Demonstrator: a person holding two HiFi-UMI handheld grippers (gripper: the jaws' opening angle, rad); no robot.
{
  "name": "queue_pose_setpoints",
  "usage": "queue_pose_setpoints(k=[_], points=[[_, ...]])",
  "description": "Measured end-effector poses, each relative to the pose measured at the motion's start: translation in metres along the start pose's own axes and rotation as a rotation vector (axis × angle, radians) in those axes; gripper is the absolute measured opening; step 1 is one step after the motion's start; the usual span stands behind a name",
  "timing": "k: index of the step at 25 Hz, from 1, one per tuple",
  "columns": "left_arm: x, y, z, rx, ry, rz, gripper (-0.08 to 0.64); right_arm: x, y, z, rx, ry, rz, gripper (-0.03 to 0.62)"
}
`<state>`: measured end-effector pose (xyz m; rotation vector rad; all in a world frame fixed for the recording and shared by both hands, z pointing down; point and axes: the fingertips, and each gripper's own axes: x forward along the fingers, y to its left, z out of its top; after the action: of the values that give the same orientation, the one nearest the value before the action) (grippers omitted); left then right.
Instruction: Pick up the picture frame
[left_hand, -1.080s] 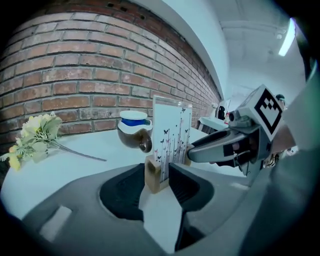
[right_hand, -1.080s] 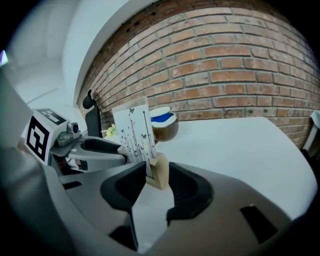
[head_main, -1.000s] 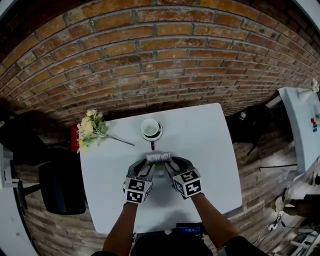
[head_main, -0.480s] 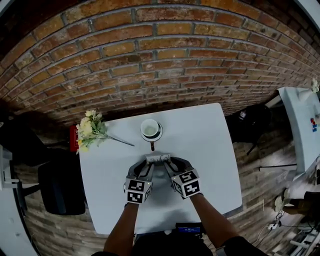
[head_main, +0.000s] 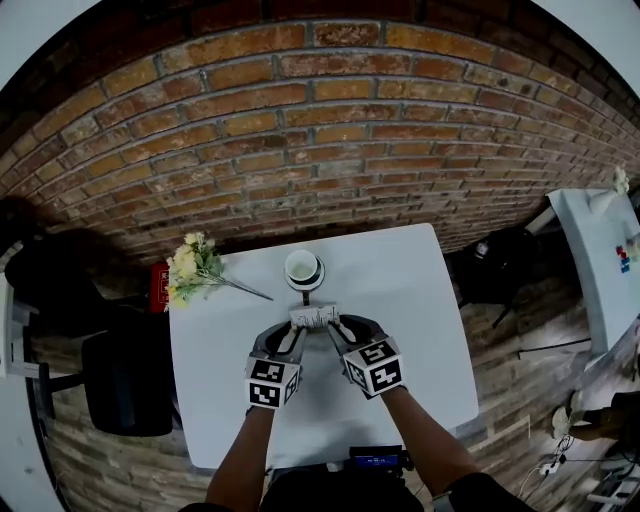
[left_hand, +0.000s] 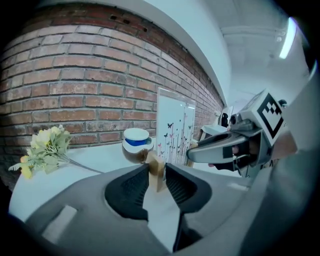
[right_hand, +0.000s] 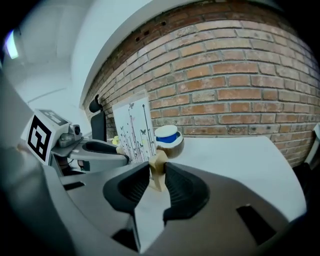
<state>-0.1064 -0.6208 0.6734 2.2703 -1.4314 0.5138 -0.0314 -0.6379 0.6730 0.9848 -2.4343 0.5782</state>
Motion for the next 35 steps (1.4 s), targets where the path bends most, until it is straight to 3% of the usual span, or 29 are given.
queue_pose_setpoints(k=[12, 22, 35], points=[[-0.066, -0.039, 0.045, 0.059, -0.102, 0.012, 0.106, -0.071, 0.031, 0.036, -0.05, -0.096, 0.033, 0.103], [-0.11, -0.076, 0.036, 0.041, -0.119, 0.011, 0.106, -0.12, 0.058, 0.019, -0.034, -0.122, 0.037, 0.101], [-0.127, -0.106, 0.028, 0.059, -0.123, 0.022, 0.104, -0.15, 0.064, 0.003, -0.03, -0.137, 0.042, 0.098]])
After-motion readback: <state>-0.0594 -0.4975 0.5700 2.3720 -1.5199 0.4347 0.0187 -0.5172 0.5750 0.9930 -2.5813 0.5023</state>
